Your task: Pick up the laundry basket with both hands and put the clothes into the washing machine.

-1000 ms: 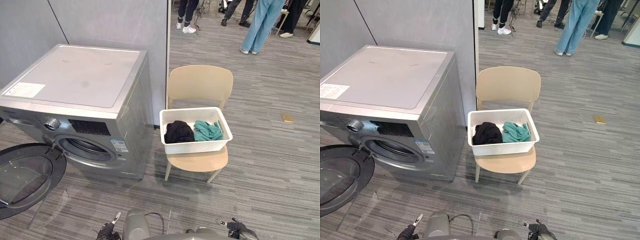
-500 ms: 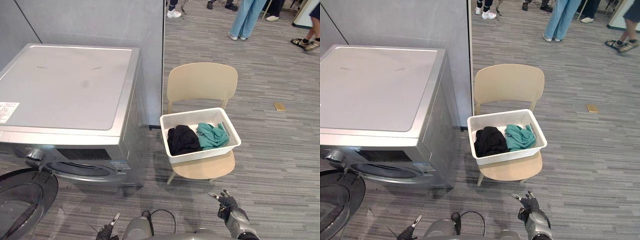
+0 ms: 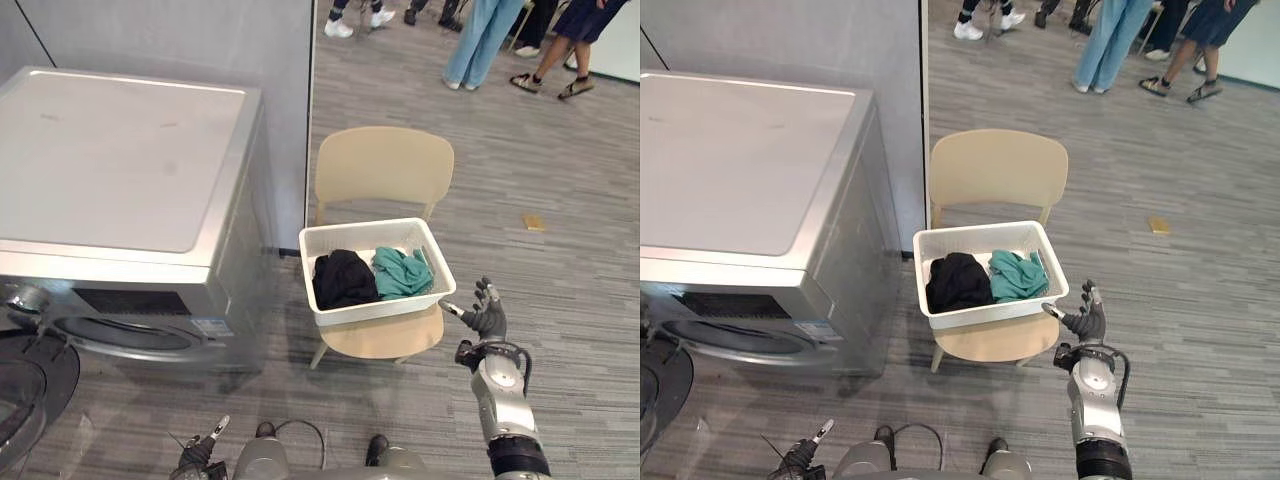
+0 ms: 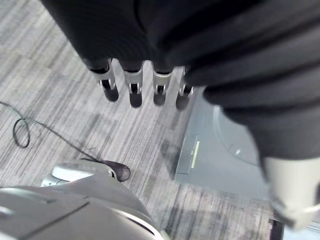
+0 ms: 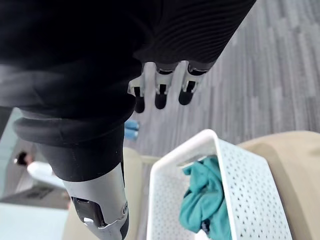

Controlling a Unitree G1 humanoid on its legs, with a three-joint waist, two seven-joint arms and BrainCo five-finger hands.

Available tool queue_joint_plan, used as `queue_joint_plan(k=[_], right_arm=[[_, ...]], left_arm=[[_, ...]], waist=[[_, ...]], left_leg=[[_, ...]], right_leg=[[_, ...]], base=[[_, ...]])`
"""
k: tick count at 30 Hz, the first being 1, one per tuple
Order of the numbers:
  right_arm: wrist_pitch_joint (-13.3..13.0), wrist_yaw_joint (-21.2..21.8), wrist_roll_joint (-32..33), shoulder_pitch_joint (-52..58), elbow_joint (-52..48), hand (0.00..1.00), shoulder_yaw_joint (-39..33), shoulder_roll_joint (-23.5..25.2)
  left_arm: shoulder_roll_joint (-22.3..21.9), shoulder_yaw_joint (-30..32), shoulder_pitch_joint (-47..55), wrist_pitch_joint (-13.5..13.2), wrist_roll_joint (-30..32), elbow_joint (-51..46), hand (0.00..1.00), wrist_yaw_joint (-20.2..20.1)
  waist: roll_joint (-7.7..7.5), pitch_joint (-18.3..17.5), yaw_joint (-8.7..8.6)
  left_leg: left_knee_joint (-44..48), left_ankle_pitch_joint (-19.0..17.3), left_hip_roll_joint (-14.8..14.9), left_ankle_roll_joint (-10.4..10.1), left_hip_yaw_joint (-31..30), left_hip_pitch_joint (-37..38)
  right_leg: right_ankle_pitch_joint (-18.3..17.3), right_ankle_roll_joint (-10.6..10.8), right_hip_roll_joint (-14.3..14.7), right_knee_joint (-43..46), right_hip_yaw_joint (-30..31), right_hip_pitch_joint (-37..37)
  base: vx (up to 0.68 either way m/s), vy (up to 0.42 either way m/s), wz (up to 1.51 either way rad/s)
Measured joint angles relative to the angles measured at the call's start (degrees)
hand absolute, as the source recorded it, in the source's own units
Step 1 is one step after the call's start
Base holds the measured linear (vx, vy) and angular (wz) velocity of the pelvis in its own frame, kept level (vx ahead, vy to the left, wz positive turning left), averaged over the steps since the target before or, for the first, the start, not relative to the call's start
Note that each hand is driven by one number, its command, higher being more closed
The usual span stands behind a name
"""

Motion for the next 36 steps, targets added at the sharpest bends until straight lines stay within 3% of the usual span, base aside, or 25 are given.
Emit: queue_joint_plan(k=[2, 6, 11, 14, 16, 21, 26, 36], right_arm=[[-0.20, 1.93, -1.24, -3.02, 0.01, 0.00, 6.12, -3.27], [-2.10, 3.54, -2.16, -12.98, 2.67, 0.00, 14.00, -4.25], [-2.17, 3.50, -6.77, -34.28, 19.51, 0.00, 23.32, -4.27], [-1.91, 3.19, -8.15, -41.27, 25.72, 0.00, 23.67, -4.28], [-1.48, 2.12, -8.48, -49.56, 35.60, 0.00, 22.13, -4.33], [1.05, 0.68, -8.41, -55.12, 47.63, 0.00, 16.99, -6.35], [2.75, 0.66, -8.40, -55.18, 51.88, 0.00, 13.72, -10.09], [2.77, -0.66, -11.12, -55.37, 54.53, 0.00, 12.25, -15.13]], left_arm=[[-0.37, 1.23, 0.47, 0.02, -0.01, 0.38, 0.00, 0.02], [-0.74, 1.27, -1.00, -0.02, 0.09, 0.32, 0.00, 0.01], [-1.32, -0.75, -5.75, -0.74, -0.23, -1.80, 0.00, 0.36], [-1.32, -2.12, -6.44, -1.49, -1.36, -4.05, 0.00, 1.16], [-0.88, -3.76, -7.33, -2.41, -3.01, -5.99, 0.00, 1.62], [0.13, -7.09, -9.54, -3.58, -5.25, -6.35, 0.00, 2.78], [-0.14, -8.96, -9.94, -3.83, -5.75, -5.75, 0.00, 2.89], [-0.23, -11.70, -10.20, -3.86, -5.77, -5.70, 0.00, 3.04]], waist=[[0.37, 0.61, 0.06], [0.07, 3.73, 0.70], [0.86, 10.43, 5.64], [1.11, 13.27, 6.78], [1.29, 15.60, 7.97], [2.37, 17.28, 9.56], [4.14, 18.33, 9.73], [4.16, 18.38, 11.44]], left_leg=[[-0.61, 1.14, 2.38, -1.32, -3.18, -1.78], [-1.05, 3.13, 3.78, -2.39, -7.58, -5.09], [-2.60, 5.84, 2.05, -1.72, -10.59, -8.55], [-2.25, 6.09, 1.42, -1.49, -11.39, -9.21], [-1.35, 6.10, 0.88, -1.49, -12.01, -10.74], [0.24, 6.09, 0.69, -1.49, -13.99, -14.25], [0.36, 6.89, 0.12, -1.71, -17.48, -17.08], [-0.05, 8.24, -0.36, -1.64, -20.04, -21.22]], right_leg=[[0.60, -1.66, 2.94, -1.11, -2.51, -0.10], [0.75, -2.66, 4.55, -0.88, -7.48, -1.00], [0.79, -2.75, 2.89, 0.91, -9.90, -3.98], [0.79, -2.74, 2.05, 1.34, -10.50, -4.12], [1.06, -2.96, 1.80, 1.72, -10.95, -5.02], [1.17, -3.08, 1.95, 1.47, -12.87, -6.35], [1.15, -3.09, 2.12, 1.32, -16.15, -6.94], [1.14, -3.08, 2.18, 0.44, -18.71, -9.00]], base=[[0.04, -0.249, 0.28], [0.01, -0.144, 0.49], [-0.03, 0.009, 0.33], [-0.03, 0.047, 0.20], [-0.04, 0.020, 0.13], [-0.04, 0.004, 0.17], [-0.03, -0.017, 0.29], [-0.01, -0.008, 0.14]])
